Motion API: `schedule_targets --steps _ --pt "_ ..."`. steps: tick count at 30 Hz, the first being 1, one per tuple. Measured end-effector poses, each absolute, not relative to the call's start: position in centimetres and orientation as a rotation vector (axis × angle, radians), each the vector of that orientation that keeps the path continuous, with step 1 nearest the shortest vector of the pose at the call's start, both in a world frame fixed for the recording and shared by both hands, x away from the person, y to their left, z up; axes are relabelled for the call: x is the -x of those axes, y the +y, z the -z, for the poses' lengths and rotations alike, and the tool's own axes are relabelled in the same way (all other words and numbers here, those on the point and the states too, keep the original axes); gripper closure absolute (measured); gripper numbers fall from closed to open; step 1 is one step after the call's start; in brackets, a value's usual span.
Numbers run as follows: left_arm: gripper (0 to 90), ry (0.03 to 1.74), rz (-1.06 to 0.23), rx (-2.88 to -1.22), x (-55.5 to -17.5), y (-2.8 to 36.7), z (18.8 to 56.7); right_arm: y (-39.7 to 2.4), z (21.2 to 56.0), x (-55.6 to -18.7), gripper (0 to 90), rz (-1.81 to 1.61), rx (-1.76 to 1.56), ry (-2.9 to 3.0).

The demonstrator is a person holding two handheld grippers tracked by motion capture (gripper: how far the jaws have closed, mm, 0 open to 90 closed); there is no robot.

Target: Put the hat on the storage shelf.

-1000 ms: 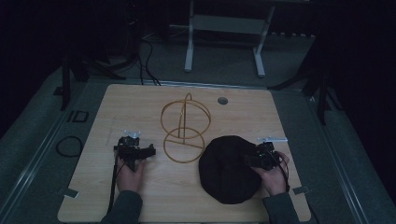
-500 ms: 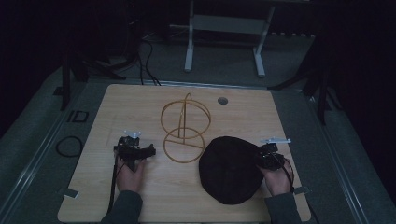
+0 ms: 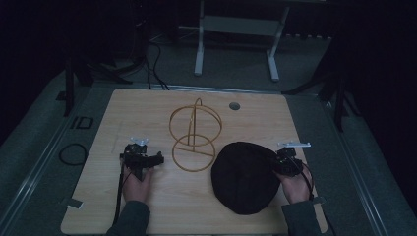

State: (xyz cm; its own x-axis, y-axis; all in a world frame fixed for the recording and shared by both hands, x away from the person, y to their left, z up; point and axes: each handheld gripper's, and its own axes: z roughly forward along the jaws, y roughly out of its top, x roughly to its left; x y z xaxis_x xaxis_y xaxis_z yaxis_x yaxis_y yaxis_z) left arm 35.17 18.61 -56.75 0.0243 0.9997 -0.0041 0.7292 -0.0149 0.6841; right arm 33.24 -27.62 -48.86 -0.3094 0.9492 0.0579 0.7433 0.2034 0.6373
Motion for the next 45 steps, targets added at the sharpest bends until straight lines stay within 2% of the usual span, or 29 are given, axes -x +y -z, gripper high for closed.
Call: schedule_targets --steps 45 --pt "1.2 1.756 -0.691 -1.798 -35.2 18.6 56.7 -29.4 41.2 -38.6 78.0 -0.796 -1.563 2.217"
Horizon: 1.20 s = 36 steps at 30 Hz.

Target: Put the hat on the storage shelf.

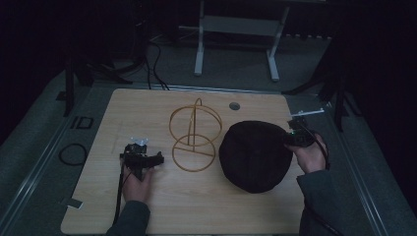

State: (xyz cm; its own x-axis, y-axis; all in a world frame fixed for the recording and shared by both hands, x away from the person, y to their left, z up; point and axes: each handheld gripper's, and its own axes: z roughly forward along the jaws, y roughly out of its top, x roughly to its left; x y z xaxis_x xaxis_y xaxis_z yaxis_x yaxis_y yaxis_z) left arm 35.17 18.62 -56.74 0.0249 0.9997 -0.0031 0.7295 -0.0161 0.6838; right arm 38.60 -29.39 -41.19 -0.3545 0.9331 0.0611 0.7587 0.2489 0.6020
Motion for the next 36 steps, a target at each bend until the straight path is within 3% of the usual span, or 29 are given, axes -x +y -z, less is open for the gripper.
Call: schedule_targets --steps 23,36 --pt "1.2 1.757 -0.691 -1.798 -35.2 18.6 56.7 -30.9 38.6 -41.2 78.0 -0.808 -1.641 2.220" --pt "1.2 1.757 -0.690 -1.797 -35.2 18.6 56.7 -30.8 35.0 -42.5 78.0 -0.771 -1.624 2.232"
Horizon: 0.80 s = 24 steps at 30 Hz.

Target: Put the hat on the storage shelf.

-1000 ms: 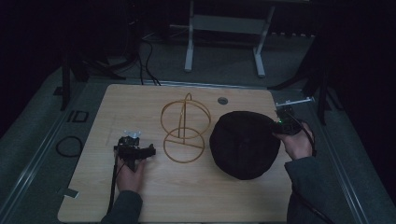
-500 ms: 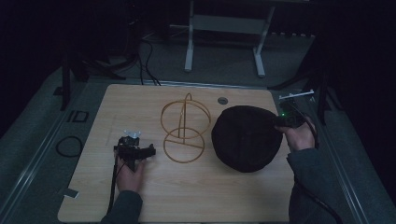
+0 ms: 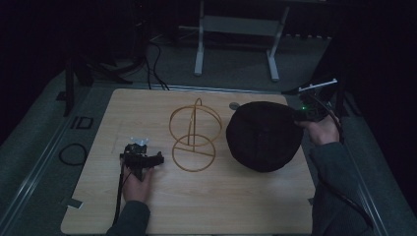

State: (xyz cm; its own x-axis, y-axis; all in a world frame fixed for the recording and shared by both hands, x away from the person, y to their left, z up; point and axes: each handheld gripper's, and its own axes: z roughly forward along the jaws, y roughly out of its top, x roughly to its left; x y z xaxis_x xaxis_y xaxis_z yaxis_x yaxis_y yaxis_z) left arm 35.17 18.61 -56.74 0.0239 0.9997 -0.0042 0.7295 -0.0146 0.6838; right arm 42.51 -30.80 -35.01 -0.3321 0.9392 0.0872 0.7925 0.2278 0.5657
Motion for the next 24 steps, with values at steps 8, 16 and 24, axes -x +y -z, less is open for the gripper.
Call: schedule_targets --steps 8,16,24 --pt "1.2 1.757 -0.691 -1.796 -35.2 18.6 56.7 -31.2 33.4 -42.9 78.0 -0.814 -1.636 2.237" --pt "1.2 1.751 -0.688 -1.802 -35.2 18.6 56.7 -31.1 31.6 -43.4 78.0 -0.807 -1.618 2.236" --pt "1.2 1.750 -0.687 -1.804 -35.2 18.6 56.7 -30.8 30.4 -43.7 78.0 -0.783 -1.607 2.263"
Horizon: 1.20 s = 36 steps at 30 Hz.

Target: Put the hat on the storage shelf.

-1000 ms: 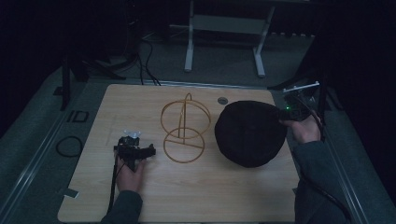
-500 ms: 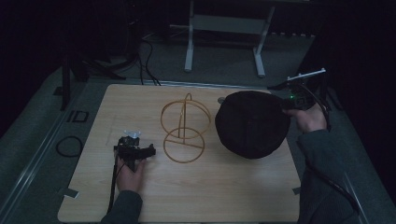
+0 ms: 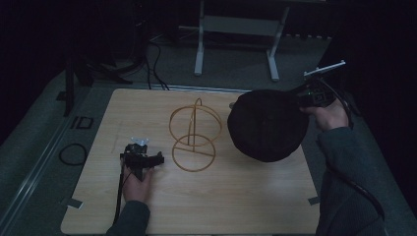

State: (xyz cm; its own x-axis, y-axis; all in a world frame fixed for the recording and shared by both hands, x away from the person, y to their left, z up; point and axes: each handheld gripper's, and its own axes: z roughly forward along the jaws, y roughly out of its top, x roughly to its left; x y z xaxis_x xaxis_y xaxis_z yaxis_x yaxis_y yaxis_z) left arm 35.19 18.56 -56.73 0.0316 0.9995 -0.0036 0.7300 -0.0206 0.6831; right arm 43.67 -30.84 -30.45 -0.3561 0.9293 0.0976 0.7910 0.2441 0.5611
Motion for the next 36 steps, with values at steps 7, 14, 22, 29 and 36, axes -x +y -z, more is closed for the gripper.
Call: schedule_targets --steps 7,14,22,29,36 --pt "1.2 1.750 -0.688 -1.804 -35.2 18.6 56.7 -30.9 29.8 -43.9 77.9 -0.795 -1.629 2.263" --pt "1.2 1.750 -0.687 -1.804 -35.2 18.6 56.7 -31.0 28.5 -43.9 78.0 -0.820 -1.639 2.246" --pt "1.2 1.750 -0.687 -1.804 -35.2 18.6 56.7 -30.2 27.7 -44.1 78.0 -0.845 -1.629 2.265" --pt "1.2 1.750 -0.687 -1.804 -35.2 18.6 56.7 -28.9 26.5 -44.3 78.0 -0.886 -1.597 2.267" --pt "1.2 1.751 -0.687 -1.804 -35.2 18.6 56.7 -27.7 25.4 -44.3 78.1 -0.916 -1.552 2.271"
